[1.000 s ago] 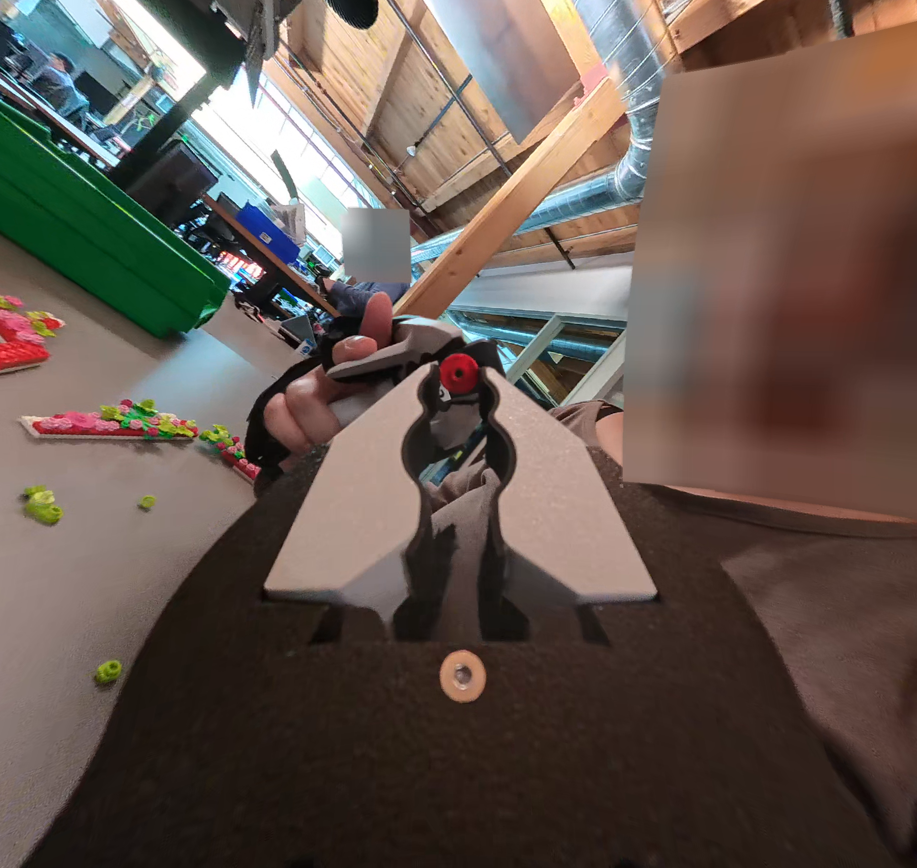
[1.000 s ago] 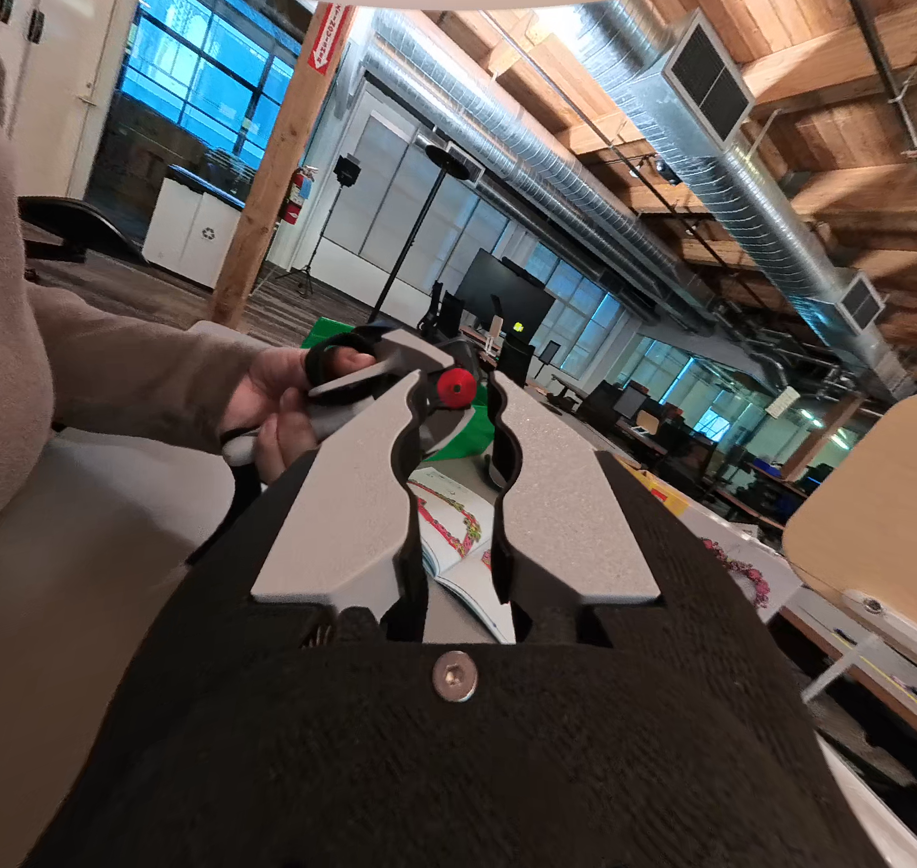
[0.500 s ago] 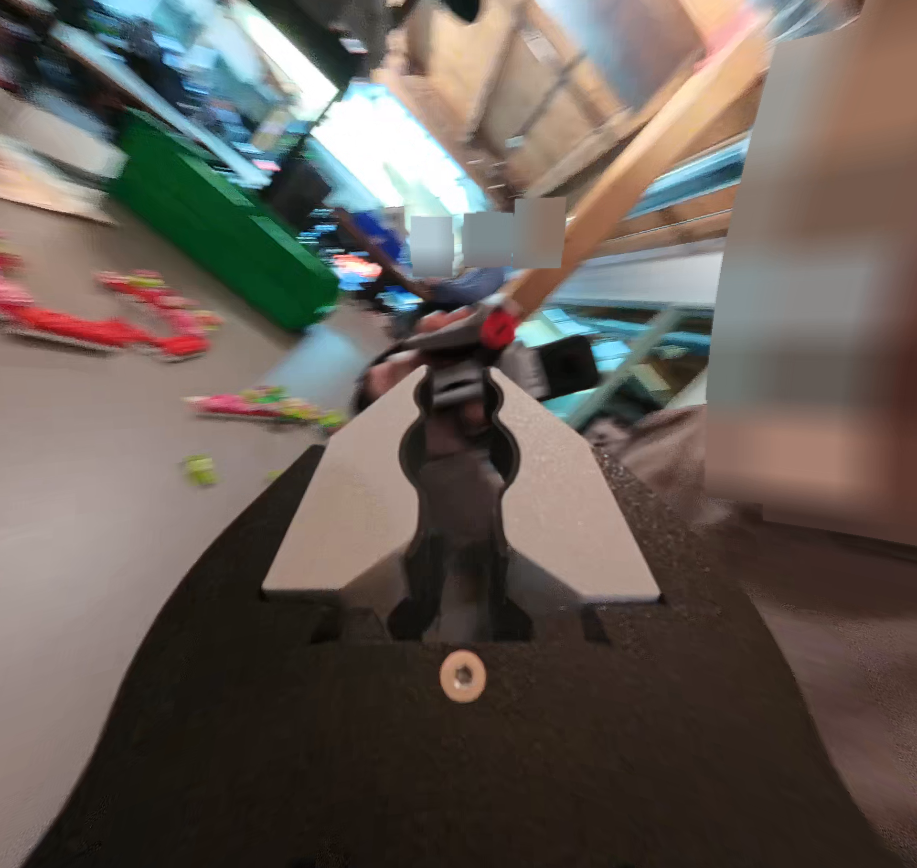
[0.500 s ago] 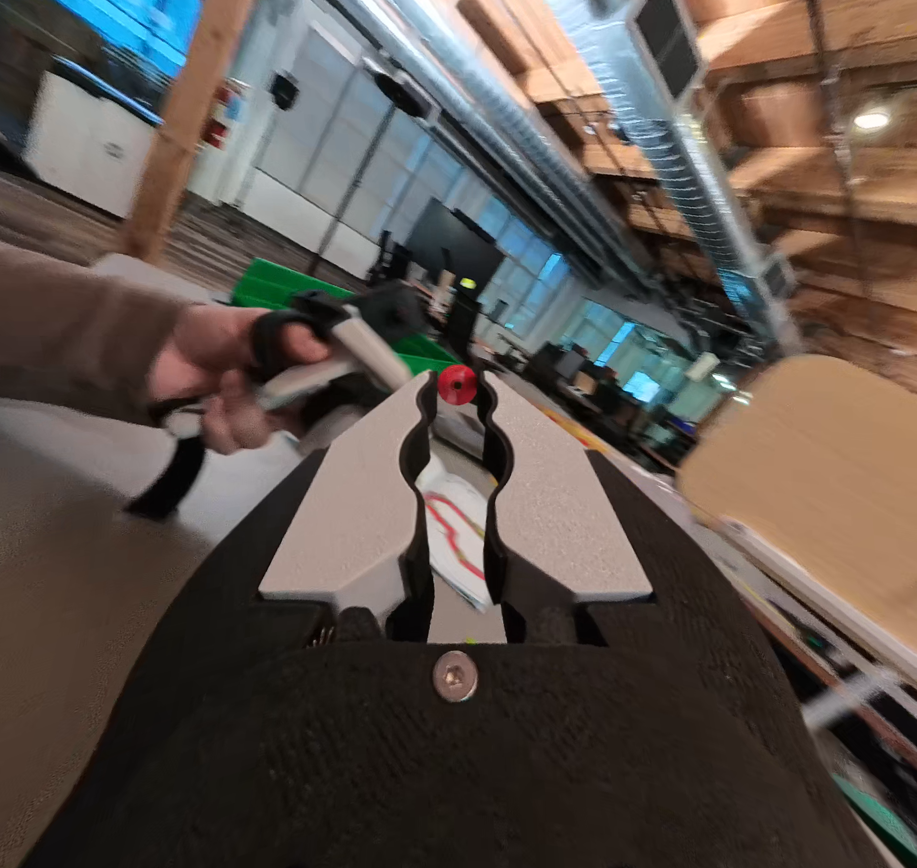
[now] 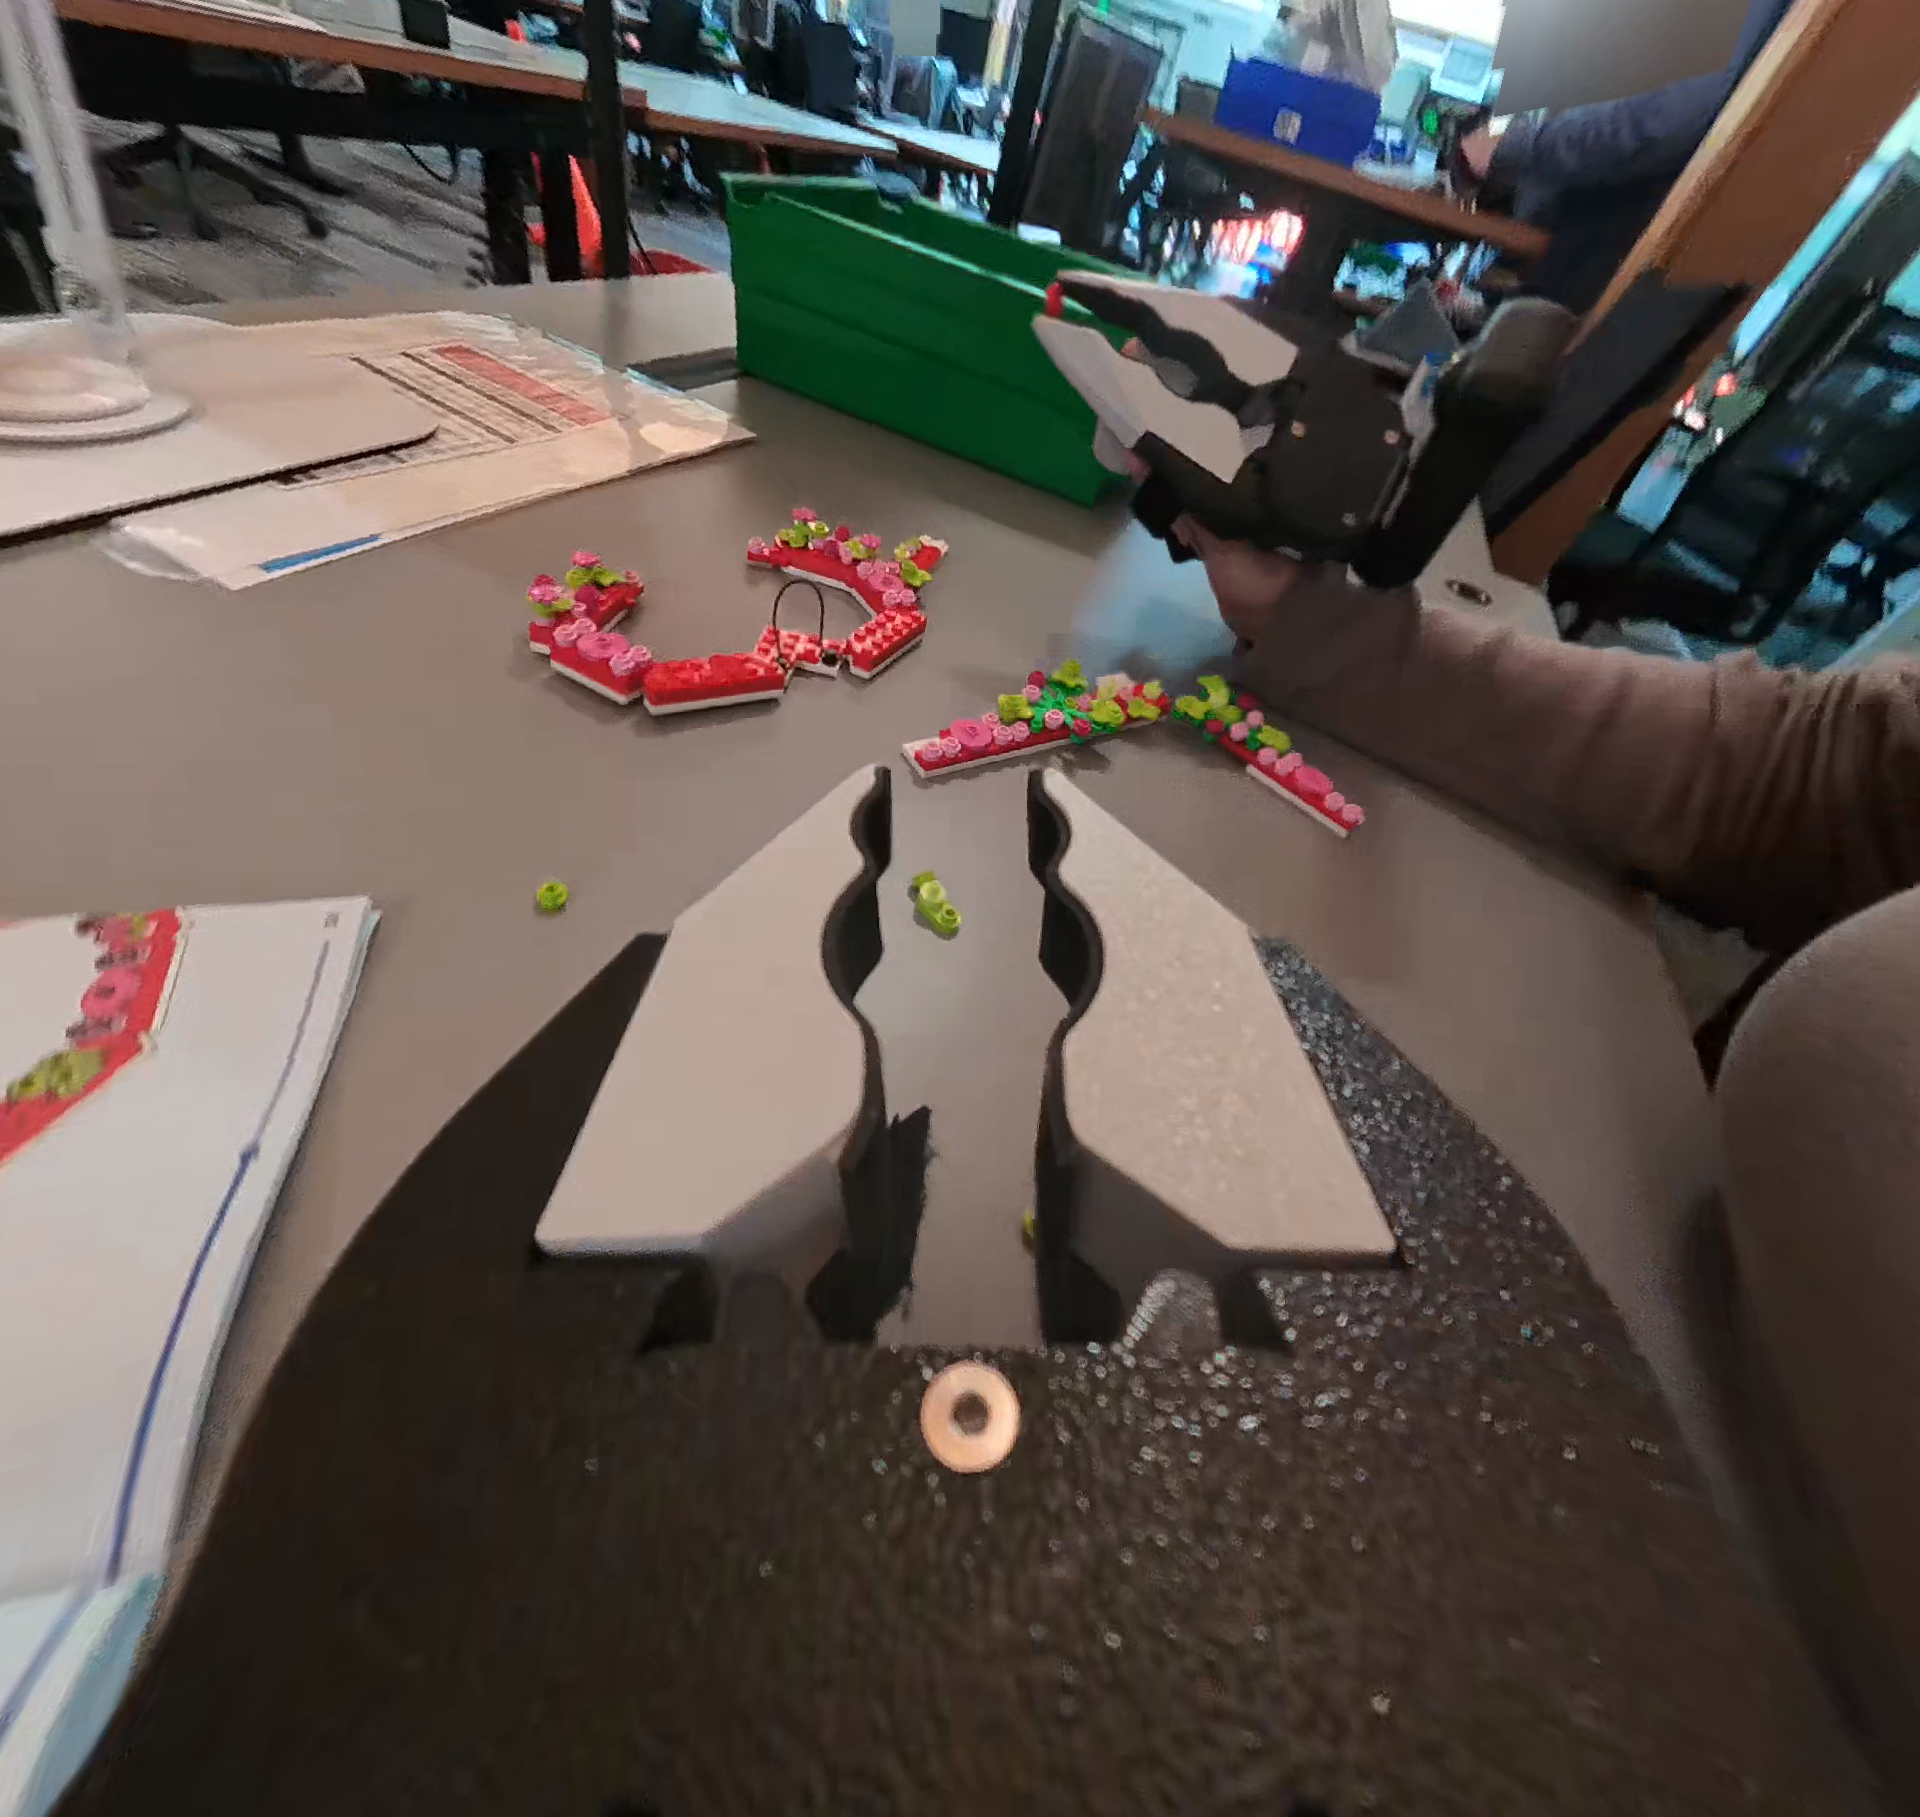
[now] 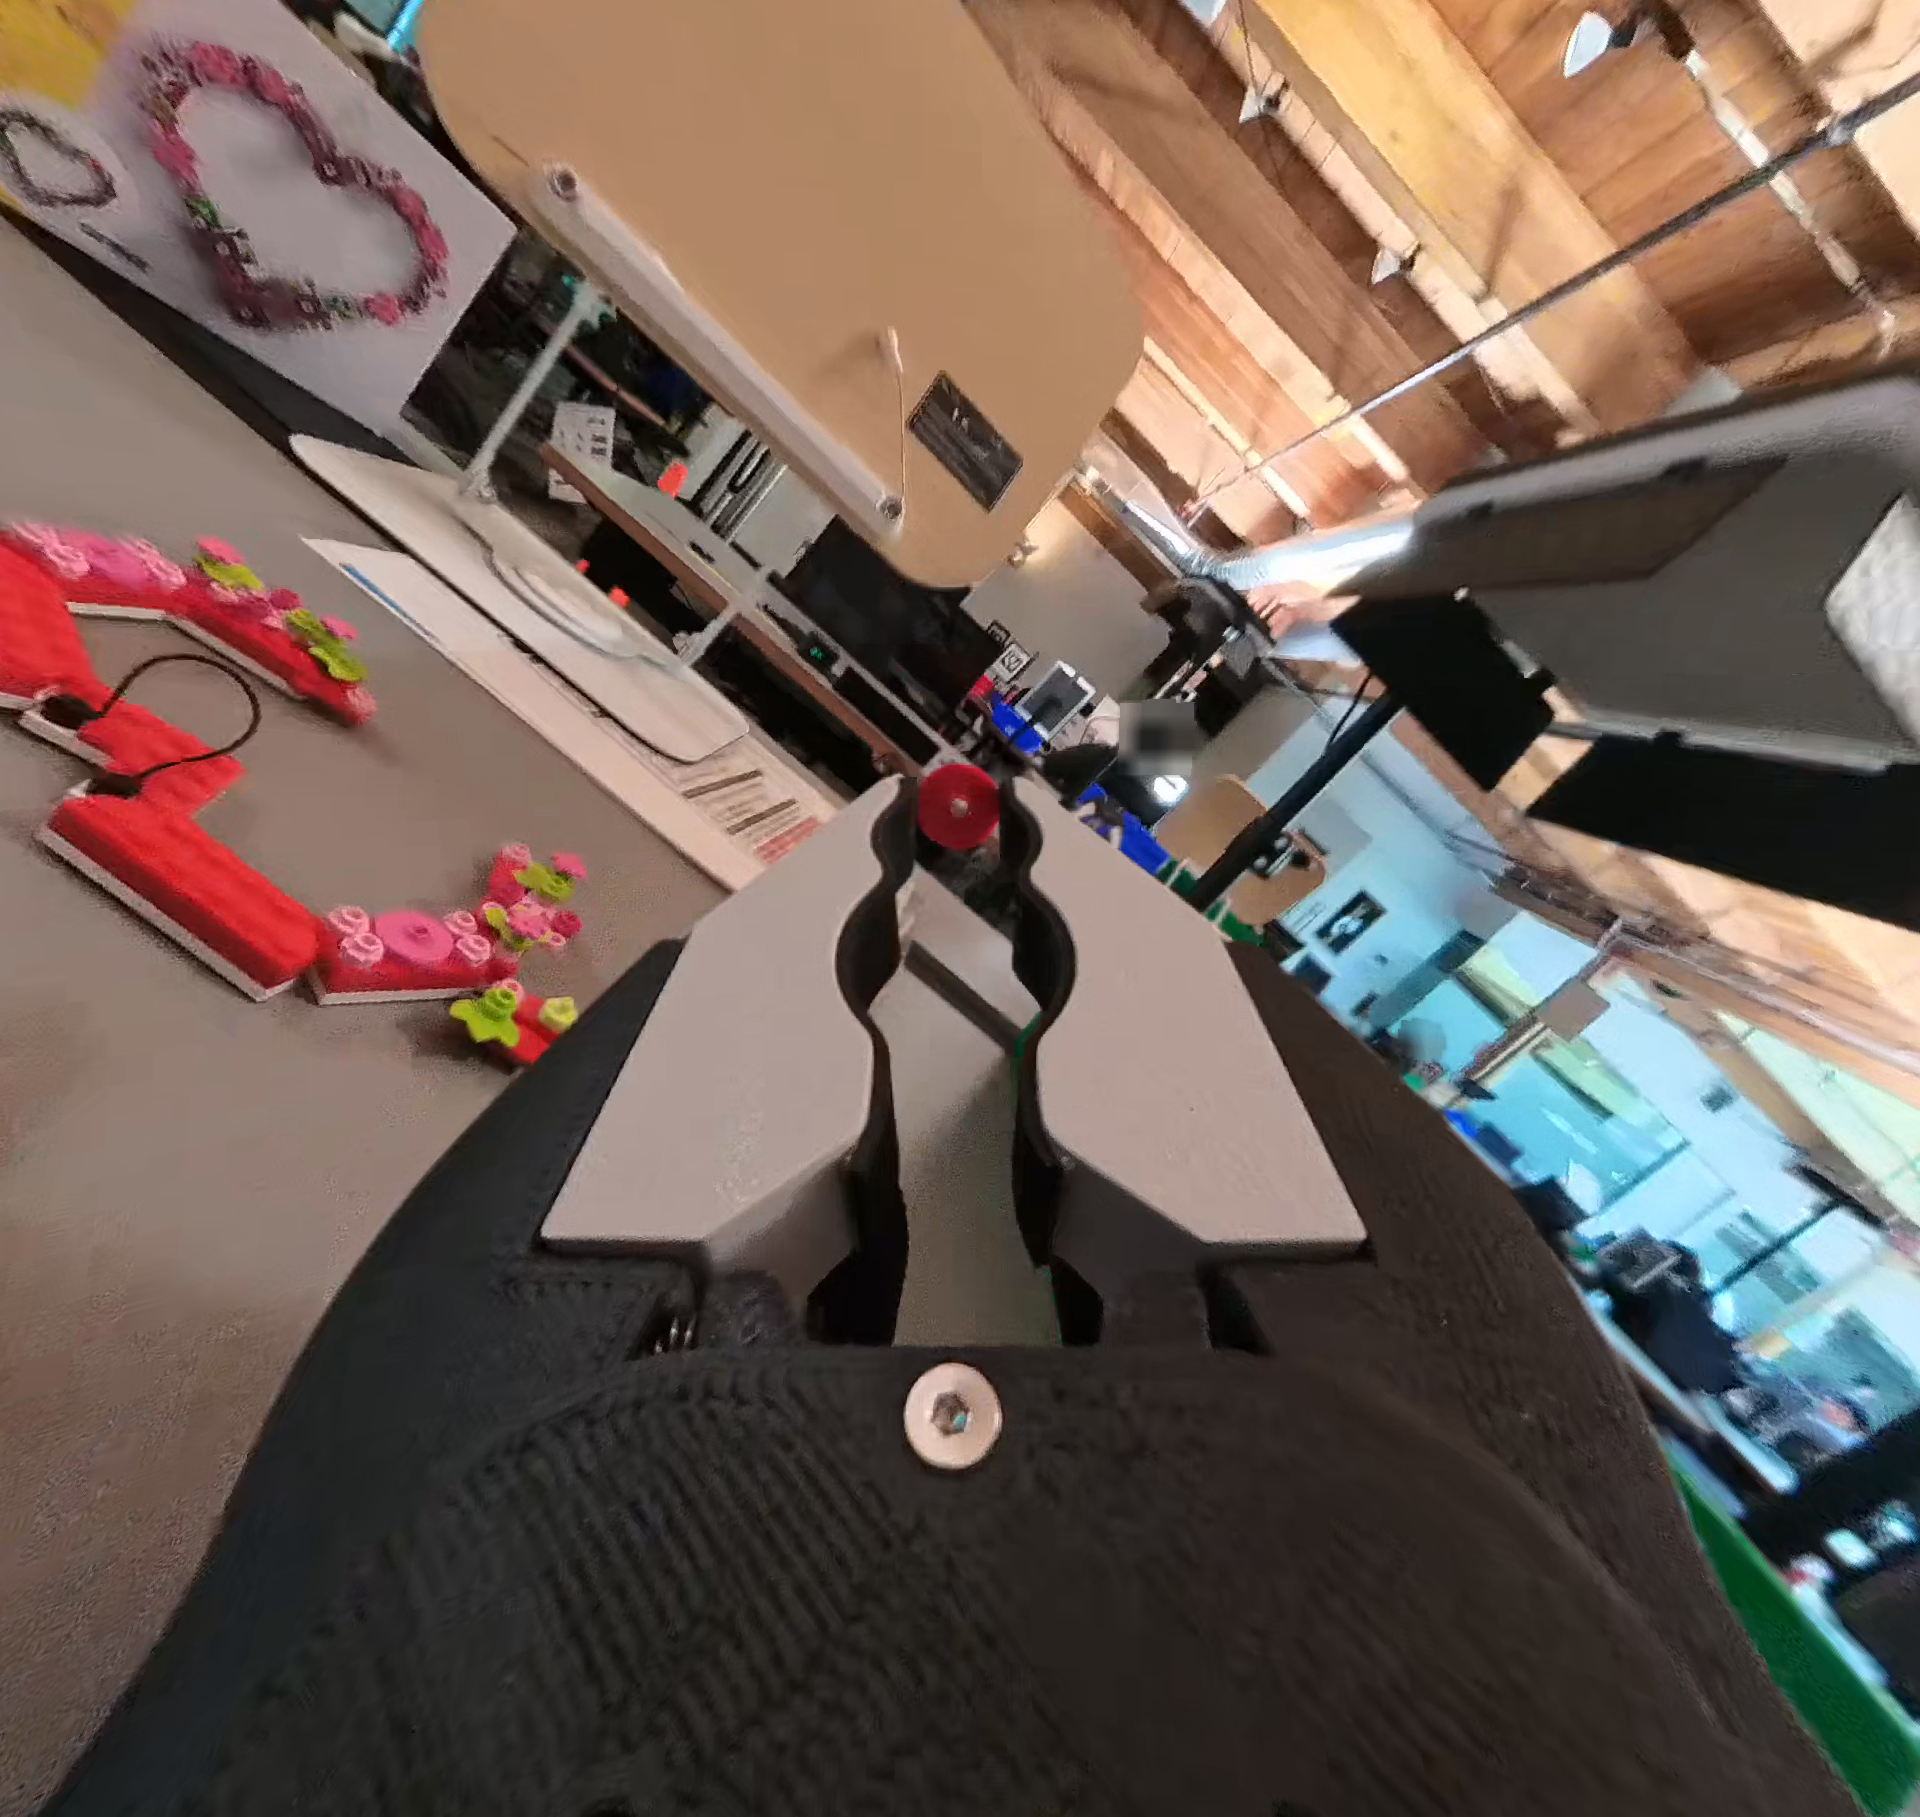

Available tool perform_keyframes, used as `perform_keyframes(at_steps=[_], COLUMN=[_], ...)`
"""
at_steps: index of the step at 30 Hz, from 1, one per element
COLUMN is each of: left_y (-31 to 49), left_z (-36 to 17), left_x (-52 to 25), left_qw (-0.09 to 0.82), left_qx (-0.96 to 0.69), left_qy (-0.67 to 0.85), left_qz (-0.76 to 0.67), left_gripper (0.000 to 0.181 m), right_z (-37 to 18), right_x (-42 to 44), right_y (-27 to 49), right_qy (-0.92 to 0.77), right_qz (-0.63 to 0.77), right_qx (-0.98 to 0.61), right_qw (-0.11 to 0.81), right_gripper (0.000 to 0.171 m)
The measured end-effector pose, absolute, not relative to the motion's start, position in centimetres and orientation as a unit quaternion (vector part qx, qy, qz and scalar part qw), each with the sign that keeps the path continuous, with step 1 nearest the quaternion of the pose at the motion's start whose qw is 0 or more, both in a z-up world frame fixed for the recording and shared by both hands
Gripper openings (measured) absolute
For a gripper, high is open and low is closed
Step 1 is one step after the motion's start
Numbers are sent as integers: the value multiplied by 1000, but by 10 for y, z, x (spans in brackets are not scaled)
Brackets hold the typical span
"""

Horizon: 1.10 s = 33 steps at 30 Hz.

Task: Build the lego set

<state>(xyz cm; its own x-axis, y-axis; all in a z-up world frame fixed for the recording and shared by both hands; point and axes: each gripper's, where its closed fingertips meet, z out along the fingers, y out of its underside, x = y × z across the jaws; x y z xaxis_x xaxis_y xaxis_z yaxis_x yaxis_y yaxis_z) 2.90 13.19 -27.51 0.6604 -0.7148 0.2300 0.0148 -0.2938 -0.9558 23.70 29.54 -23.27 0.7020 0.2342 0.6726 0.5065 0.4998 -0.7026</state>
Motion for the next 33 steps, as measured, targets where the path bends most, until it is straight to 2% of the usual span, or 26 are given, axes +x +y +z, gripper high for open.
perform_keyframes(at_steps=[12, 15, 19, 25, 29, 33], left_y=[224, 228, 239, 255, 263, 262], left_z=[-303, -321, -338, -323, -331, -328], left_x=[69, 83, 84, 94, 90, 98], left_qw=[461, 414, 370, 406, 399, 408], left_qx=[-751, -708, -675, -643, -653, -650], left_qy=[419, 529, 599, 590, 595, 585], left_qz=[-219, -217, -221, -272, -246, -262], left_gripper=[54, 61, 59, 50, 47, 35], right_z=[-251, -251, -255, -259, -261, -262], right_x=[221, 222, 221, 219, 217, 217], right_y=[304, 306, 307, 309, 309, 309], right_qy=[-413, -409, -415, -428, -433, -434], right_qz=[-83, -79, -85, -96, -96, -95], right_qx=[-501, -506, -508, -510, -511, -512], right_qw=[756, 755, 750, 740, 736, 735], right_gripper=[14, 14, 14, 14, 14, 14])
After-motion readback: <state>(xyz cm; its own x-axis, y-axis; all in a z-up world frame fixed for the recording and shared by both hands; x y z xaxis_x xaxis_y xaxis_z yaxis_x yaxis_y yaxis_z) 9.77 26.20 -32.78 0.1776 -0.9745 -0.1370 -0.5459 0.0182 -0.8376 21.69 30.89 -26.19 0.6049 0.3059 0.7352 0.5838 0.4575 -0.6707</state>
